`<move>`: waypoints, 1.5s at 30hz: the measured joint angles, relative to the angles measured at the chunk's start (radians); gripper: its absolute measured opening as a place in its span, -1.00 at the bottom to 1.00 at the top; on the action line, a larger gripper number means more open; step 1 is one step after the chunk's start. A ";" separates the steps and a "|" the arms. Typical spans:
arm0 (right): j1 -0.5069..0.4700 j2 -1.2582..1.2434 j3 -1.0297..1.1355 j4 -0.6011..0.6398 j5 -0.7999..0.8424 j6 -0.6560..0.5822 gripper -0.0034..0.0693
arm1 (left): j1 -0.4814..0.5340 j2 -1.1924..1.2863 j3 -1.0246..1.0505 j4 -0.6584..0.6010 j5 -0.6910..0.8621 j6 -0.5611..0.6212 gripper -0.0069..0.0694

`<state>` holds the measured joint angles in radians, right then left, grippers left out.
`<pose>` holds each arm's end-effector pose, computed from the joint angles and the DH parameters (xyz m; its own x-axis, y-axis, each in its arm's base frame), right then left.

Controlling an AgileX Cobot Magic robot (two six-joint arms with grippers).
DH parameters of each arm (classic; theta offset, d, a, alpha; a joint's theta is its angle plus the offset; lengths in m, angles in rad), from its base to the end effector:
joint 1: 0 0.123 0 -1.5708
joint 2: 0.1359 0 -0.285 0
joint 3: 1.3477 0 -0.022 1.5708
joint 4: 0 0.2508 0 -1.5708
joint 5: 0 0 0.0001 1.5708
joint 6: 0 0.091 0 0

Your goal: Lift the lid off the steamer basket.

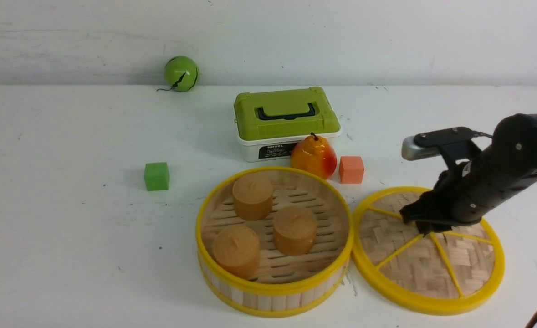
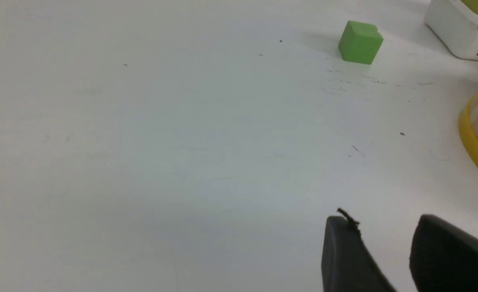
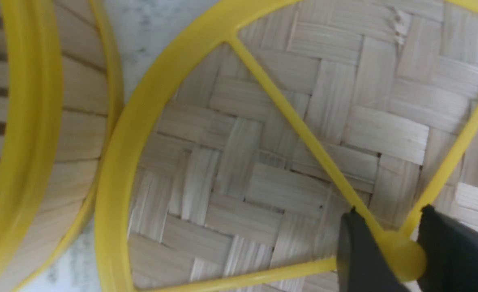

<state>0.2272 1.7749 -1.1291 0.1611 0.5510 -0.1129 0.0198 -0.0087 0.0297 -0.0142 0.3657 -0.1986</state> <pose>0.3491 0.0886 0.1964 -0.8762 -0.1773 -0.4482 -0.2397 0.9670 0.0861 0.0530 0.0006 0.1708 -0.2852 -0.2160 -0.9338 -0.0766 0.9763 -0.2024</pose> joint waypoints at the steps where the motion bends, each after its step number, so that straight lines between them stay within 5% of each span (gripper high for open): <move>1: 0.020 0.000 0.000 0.004 -0.002 -0.010 -0.22 | 0.000 0.000 0.000 0.000 0.000 0.000 -0.19; 15: -0.071 -0.137 0.000 -0.032 0.050 0.097 -0.18 | 0.000 0.000 0.000 0.000 0.000 0.000 -0.19; 20: -0.074 -0.307 0.000 -0.036 0.084 0.075 -0.30 | 0.000 0.000 0.000 0.000 0.000 0.000 -0.19; 31: 0.073 -0.842 0.020 0.157 0.096 -0.069 -0.96 | 0.000 0.000 0.000 0.000 0.000 0.000 -0.19; 45: 0.101 -1.186 0.298 0.141 0.081 -0.079 -0.96 | 0.000 0.000 0.000 0.000 0.001 0.000 -0.19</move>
<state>0.3283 0.5888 -0.8314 0.3023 0.6317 -0.1922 0.0198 -0.0087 0.0297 -0.0142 0.3667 -0.1986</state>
